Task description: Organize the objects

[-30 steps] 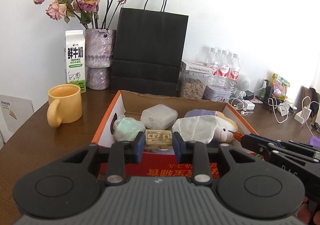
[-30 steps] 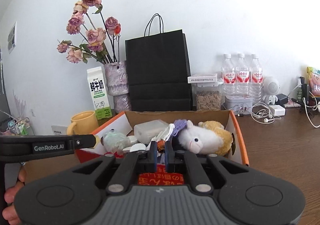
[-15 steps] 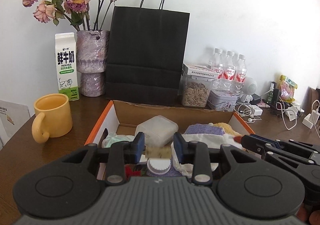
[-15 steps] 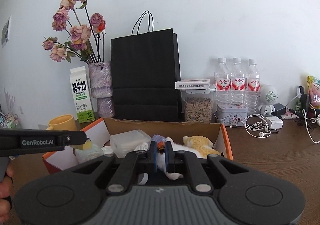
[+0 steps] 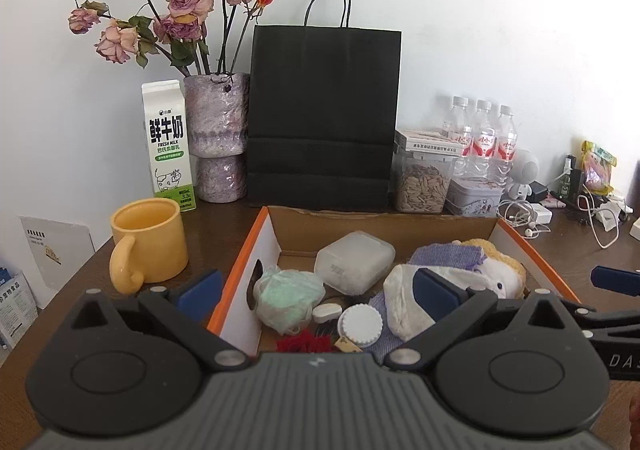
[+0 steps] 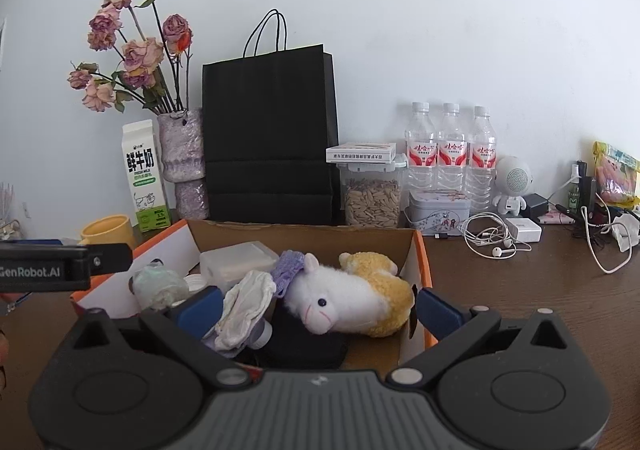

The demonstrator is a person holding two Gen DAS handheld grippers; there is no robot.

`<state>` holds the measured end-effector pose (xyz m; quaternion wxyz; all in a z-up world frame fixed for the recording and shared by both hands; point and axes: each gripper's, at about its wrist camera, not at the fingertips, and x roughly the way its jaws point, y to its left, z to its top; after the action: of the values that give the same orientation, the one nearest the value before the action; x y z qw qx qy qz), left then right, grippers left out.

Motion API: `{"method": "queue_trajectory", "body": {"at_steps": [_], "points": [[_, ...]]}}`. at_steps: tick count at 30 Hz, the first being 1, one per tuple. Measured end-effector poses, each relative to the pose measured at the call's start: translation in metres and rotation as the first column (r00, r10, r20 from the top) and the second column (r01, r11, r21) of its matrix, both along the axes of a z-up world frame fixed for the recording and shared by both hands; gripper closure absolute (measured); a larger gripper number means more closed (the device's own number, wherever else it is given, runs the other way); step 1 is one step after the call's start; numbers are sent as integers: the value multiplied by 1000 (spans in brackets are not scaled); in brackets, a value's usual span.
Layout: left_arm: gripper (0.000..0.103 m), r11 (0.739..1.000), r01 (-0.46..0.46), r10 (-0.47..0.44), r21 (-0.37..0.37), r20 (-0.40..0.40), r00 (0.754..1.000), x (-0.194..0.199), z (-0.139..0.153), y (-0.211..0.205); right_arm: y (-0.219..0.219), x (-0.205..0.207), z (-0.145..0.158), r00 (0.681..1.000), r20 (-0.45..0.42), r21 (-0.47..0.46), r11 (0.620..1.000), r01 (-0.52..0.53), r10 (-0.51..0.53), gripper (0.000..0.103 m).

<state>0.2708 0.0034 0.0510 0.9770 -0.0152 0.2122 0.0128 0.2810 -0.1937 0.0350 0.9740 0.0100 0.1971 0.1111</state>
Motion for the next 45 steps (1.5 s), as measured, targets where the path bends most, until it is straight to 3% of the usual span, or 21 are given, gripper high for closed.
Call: {"method": "queue_trajectory", "body": {"at_steps": [15, 45], "points": [[0, 998, 53, -50, 15, -154, 987, -76, -13, 7, 9, -70, -3, 992, -120, -17, 999, -50, 47, 0], [0, 999, 41, -37, 19, -165, 986, -85, -12, 6, 8, -80, -2, 991, -121, -13, 999, -51, 49, 0]]}}
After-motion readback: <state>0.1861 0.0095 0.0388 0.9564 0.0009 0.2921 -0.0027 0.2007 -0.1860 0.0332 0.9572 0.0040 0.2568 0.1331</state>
